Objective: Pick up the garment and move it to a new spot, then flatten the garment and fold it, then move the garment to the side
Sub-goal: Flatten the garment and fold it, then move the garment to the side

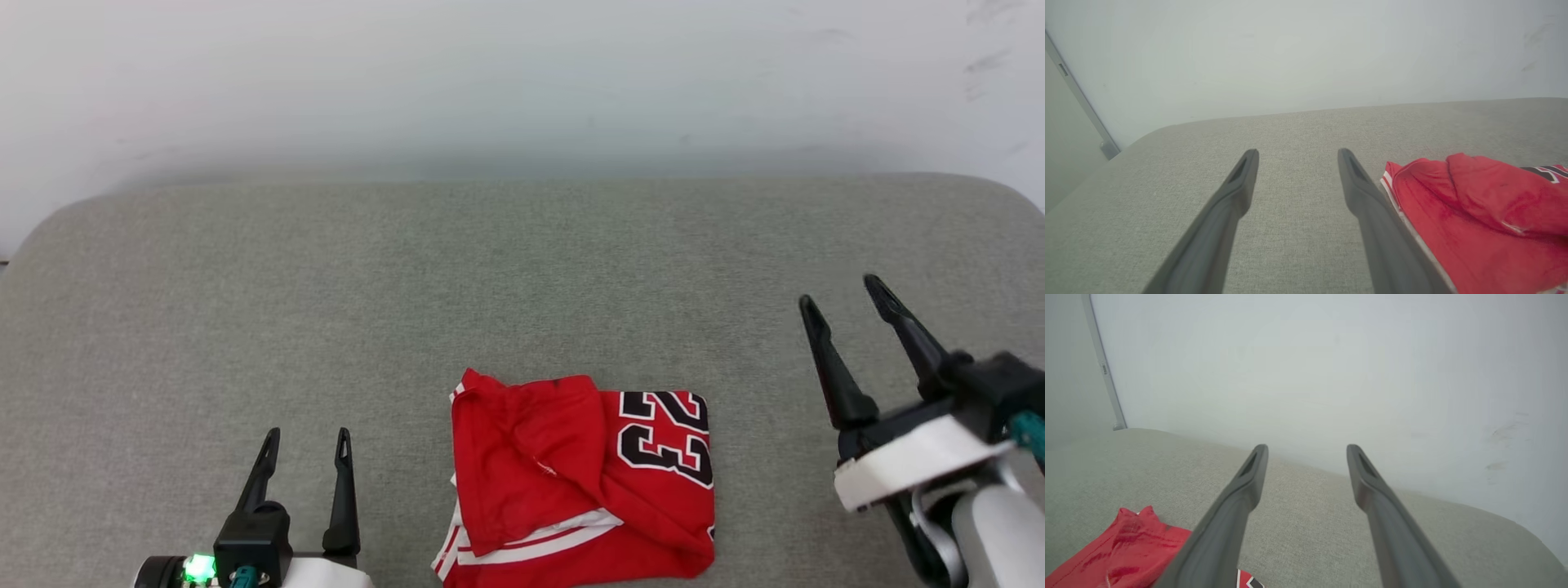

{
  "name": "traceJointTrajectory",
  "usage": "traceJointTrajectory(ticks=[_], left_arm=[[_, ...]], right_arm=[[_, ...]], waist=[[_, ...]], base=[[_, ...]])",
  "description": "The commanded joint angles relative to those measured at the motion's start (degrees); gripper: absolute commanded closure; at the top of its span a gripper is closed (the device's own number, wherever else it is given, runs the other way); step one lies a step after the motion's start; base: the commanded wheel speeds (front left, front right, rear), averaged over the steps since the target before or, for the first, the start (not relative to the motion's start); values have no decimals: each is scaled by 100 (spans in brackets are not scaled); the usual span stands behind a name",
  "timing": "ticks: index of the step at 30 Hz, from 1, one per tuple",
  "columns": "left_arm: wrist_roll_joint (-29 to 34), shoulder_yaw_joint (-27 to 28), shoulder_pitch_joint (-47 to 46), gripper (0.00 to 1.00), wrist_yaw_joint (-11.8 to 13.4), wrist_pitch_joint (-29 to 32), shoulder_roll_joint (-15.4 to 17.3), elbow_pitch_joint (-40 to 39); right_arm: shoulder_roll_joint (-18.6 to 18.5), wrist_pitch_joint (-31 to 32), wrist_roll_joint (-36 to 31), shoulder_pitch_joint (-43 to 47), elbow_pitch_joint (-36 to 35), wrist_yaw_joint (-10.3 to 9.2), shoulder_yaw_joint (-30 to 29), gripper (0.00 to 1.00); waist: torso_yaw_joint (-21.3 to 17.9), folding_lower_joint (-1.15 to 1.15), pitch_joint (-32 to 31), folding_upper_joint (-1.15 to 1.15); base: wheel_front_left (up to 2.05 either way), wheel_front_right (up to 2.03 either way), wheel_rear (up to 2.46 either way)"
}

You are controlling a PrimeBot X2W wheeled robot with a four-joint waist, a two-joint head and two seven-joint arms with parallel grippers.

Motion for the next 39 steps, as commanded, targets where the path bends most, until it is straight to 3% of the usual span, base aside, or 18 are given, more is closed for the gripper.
traceJointTrajectory(ticks=[1,6,14,26,32,33,39], left_arm=[[31,20,84,0,26,-27,16,-45],[38,34,170,0,36,-27,18,-81],[51,28,307,0,41,-27,22,-116],[48,1,361,0,47,-27,44,-96],[47,-23,340,0,37,-27,40,-72],[51,-32,284,0,18,-27,56,-63],[60,-82,159,0,2,-27,46,-54]], right_arm=[[199,-88,-235,311,-189,-6,-183,0],[710,-180,-614,992,-620,-7,-612,0],[1219,-187,-857,1764,-1046,-6,-972,0],[1460,-143,-1136,2125,-1268,-6,-1144,0],[1097,-30,-1250,1725,-1300,-7,-993,0],[743,172,-1164,1318,-1326,-7,-907,0],[-47,1247,-498,258,-1123,-7,-364,0]], waist=[[-70,0,-64,0],[-113,0,-157,0],[-115,0,-268,0],[-74,0,-308,0],[-39,0,-291,0],[13,0,-251,0],[135,0,-87,0]], base=[[0,0,0],[0,0,0],[0,0,0],[0,0,0],[0,0,0],[0,0,0],[0,0,0]])
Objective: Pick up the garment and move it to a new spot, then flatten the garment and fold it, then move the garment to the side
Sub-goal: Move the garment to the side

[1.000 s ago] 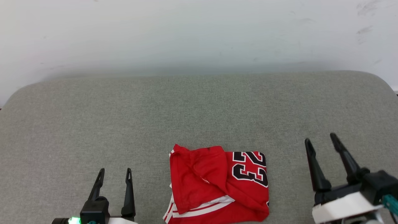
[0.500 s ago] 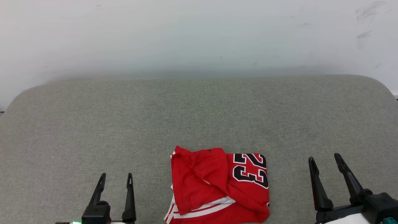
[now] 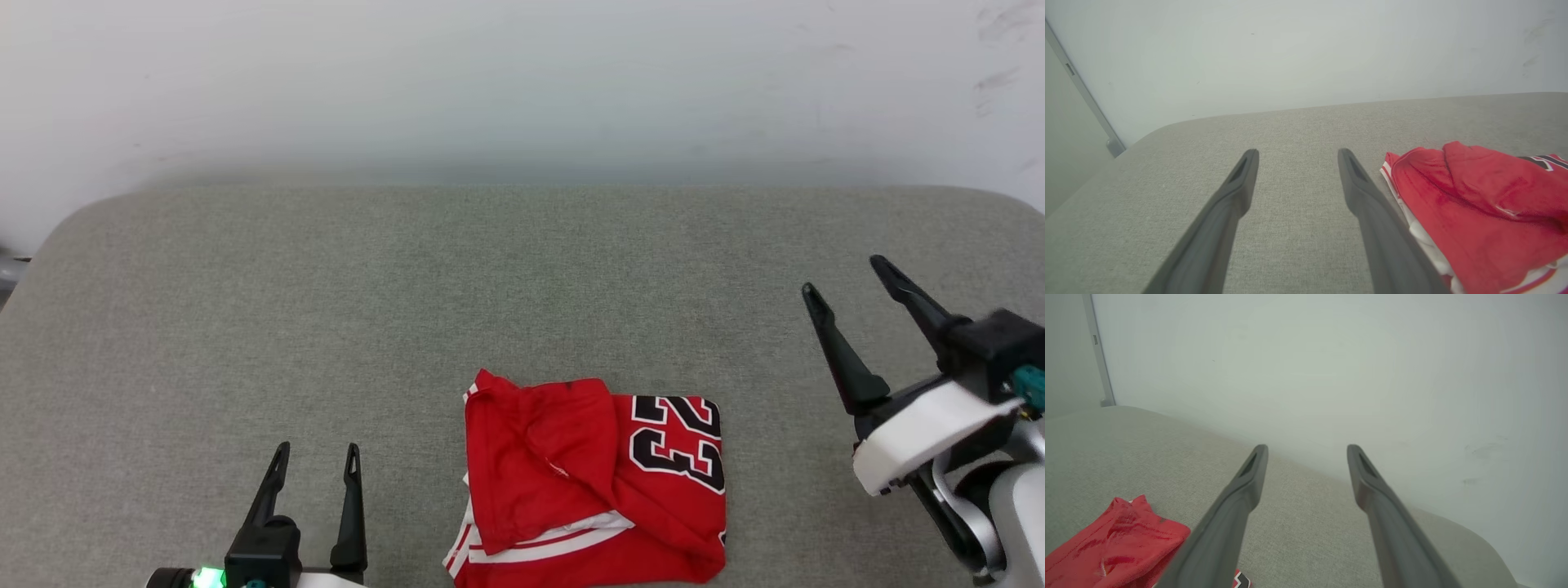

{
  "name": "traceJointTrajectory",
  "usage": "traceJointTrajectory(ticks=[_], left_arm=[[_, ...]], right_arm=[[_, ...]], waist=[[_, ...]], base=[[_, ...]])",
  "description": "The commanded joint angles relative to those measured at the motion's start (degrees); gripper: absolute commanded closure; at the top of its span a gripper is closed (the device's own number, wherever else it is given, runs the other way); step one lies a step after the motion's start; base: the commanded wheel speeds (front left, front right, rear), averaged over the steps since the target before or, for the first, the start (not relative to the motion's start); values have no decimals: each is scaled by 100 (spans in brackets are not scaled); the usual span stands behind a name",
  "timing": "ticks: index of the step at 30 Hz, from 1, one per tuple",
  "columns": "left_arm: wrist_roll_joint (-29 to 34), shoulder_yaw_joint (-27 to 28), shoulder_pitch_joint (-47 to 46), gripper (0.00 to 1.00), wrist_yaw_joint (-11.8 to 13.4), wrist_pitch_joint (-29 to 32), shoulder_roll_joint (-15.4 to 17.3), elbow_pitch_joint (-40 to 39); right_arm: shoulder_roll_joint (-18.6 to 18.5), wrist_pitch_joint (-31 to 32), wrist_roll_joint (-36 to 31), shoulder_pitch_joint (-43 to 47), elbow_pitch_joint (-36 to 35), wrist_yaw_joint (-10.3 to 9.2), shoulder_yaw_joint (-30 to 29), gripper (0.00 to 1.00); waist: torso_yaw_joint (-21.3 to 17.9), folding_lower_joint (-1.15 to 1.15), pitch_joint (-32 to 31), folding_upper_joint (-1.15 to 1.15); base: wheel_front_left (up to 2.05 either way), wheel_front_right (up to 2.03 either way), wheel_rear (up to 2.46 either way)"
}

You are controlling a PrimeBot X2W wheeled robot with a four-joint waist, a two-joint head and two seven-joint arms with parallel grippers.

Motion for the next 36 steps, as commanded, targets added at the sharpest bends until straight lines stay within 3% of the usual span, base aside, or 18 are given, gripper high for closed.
traceJointTrajectory(ticks=[1,11,17,28,35,36], left_arm=[[16,-13,-57,0,-2,-27,11,6],[-17,-111,-234,0,18,-27,-51,9],[-30,-202,-393,0,17,-27,-101,-3],[-56,-372,-776,0,34,-27,-161,32],[-81,-352,-819,0,85,-27,-183,71],[-82,-337,-799,0,96,-27,-183,81]], right_arm=[[-150,288,235,-220,88,-7,184,0],[-1037,3564,2539,-1140,586,-7,1474,0],[-1243,4869,3367,-1096,713,-6,1686,0],[-920,5254,3427,-835,1311,-5,1988,0],[-835,4748,3349,-680,1510,-5,2380,0],[-842,4621,3349,-752,1502,-5,2376,62]], waist=[[52,0,58,0],[272,0,345,0],[468,0,599,0],[847,0,1189,0],[884,0,1234,0],[863,0,1217,0]], base=[[0,0,0],[0,0,0],[0,0,0],[0,0,0],[0,0,0],[0,0,0]])
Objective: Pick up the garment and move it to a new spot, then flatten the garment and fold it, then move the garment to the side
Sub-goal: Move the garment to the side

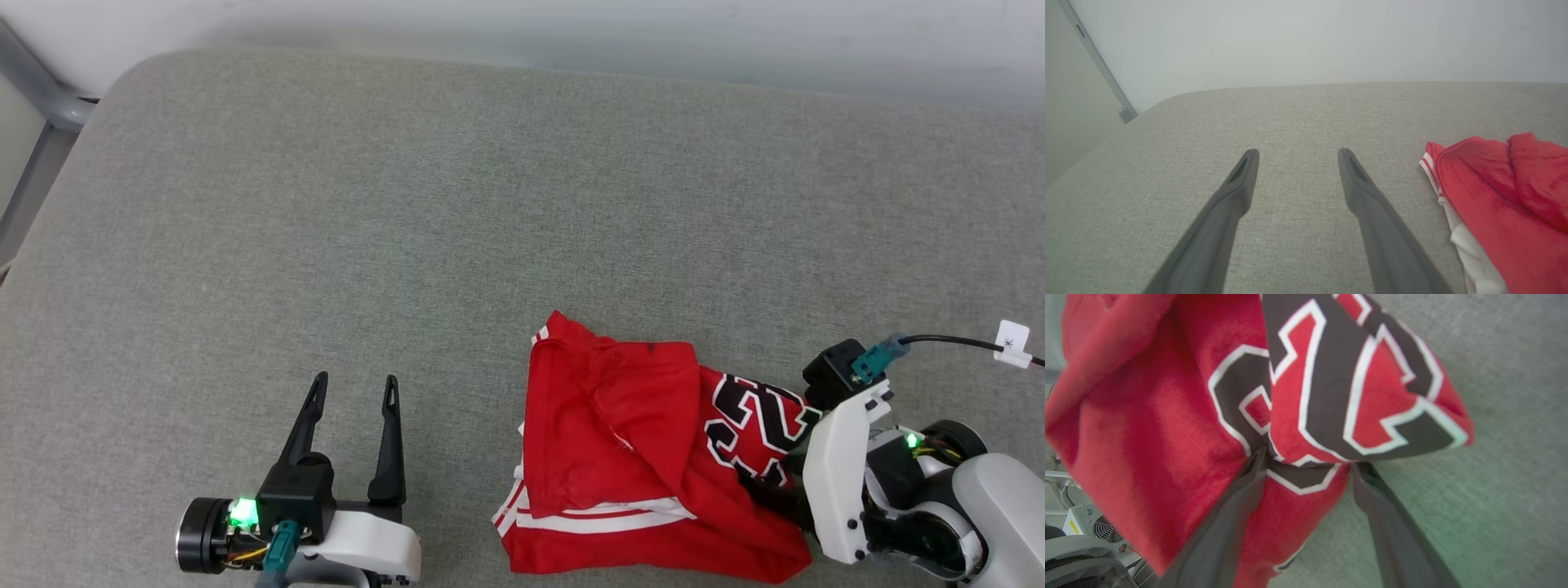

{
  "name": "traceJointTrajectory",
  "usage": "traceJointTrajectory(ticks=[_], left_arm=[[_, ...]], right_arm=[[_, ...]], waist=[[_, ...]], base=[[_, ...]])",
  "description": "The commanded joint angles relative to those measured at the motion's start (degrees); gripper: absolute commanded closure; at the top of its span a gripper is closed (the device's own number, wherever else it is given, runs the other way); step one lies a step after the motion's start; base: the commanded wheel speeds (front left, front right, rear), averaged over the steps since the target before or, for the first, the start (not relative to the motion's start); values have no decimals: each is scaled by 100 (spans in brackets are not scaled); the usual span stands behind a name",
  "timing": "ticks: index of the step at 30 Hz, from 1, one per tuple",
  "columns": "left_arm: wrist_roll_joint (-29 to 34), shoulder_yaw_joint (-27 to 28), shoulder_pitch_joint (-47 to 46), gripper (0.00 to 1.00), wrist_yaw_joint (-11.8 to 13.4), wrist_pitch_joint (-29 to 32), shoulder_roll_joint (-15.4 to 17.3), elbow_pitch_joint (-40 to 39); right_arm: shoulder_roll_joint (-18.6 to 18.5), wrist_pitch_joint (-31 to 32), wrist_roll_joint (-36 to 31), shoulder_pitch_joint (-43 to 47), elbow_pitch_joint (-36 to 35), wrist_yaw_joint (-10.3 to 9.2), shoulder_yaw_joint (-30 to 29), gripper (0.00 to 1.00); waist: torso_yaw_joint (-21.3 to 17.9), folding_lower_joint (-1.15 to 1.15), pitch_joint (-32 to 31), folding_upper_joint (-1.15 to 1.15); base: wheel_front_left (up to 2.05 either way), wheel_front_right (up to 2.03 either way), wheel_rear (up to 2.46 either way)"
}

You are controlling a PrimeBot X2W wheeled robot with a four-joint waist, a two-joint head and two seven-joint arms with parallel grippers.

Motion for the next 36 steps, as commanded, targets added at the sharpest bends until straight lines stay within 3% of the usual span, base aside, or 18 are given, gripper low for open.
traceJointTrajectory(ticks=[1,11,21,29,36], left_arm=[[1,33,1,0,40,-27,-6,30],[5,99,156,0,-4,-27,4,57],[-13,340,304,0,4,-27,60,-52],[57,481,50,0,10,-23,172,-186],[187,453,-273,0,13,-21,267,-408]], right_arm=[[152,-199,3,31,127,-3,143,100],[-265,-1102,-211,-786,-271,-3,223,100],[-1095,-1472,-479,-1395,-715,-5,538,100],[-1436,-1608,-561,-1617,-546,-5,430,100],[-1892,-1944,-864,-1888,214,-5,126,100]], waist=[[-50,0,-43,0],[-433,0,-355,0],[-1408,0,-443,0],[-1929,0,-63,0],[-2044,0,489,0]], base=[[0,0,0],[0,0,0],[0,0,0],[0,0,0],[0,0,0]])
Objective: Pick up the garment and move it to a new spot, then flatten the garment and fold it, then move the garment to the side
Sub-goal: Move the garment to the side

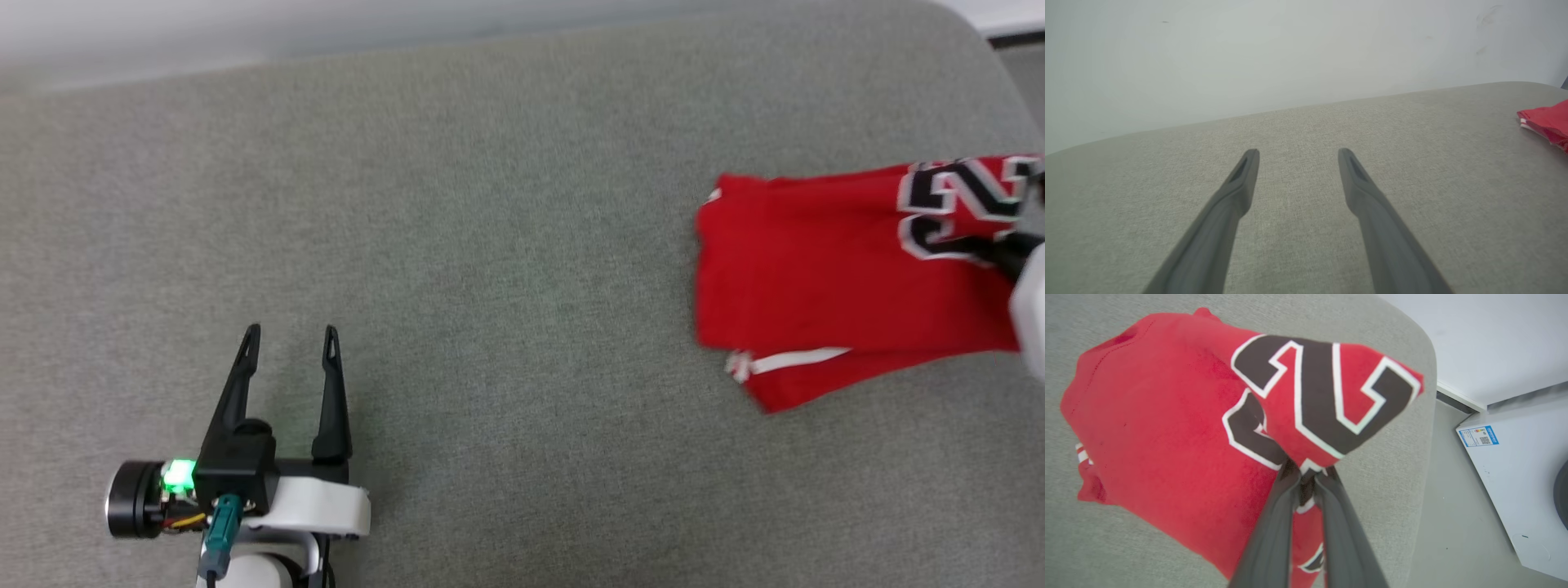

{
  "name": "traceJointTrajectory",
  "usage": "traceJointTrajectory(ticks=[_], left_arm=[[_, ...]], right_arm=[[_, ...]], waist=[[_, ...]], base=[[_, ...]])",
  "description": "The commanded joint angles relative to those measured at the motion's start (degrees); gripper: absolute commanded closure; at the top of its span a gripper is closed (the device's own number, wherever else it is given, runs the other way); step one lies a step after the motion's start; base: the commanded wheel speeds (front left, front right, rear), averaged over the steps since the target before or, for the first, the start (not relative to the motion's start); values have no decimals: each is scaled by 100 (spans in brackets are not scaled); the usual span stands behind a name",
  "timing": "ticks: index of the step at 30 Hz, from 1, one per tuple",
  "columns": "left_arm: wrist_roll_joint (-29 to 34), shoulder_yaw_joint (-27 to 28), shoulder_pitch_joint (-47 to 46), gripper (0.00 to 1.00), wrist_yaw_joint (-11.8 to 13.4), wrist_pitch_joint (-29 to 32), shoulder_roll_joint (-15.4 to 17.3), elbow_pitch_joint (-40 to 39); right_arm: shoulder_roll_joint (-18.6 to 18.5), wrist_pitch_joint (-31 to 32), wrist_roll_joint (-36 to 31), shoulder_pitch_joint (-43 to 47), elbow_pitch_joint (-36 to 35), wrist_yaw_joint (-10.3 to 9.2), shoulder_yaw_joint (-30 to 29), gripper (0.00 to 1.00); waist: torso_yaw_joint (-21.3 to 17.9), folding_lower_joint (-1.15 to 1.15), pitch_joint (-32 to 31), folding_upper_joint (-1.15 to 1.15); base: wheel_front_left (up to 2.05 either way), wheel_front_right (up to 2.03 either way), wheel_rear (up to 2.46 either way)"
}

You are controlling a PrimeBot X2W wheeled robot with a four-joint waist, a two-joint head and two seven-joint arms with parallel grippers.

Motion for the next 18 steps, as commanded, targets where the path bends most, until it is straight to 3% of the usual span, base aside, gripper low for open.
traceJointTrajectory(ticks=[1,12,18], left_arm=[[36,-29,-122,0,10,-14,37,-52],[131,-199,-580,0,25,-14,81,-352],[105,-258,-703,0,88,-14,42,-401]], right_arm=[[-85,-77,-76,-134,161,-9,-94,100],[-475,-652,-877,-604,1939,-9,-1081,100],[-332,-971,-1187,-860,2848,-9,-1509,100]], waist=[[-42,0,284,0],[300,0,1126,0],[458,0,1264,0]], base=[[0,0,0],[0,0,0],[0,0,0]])
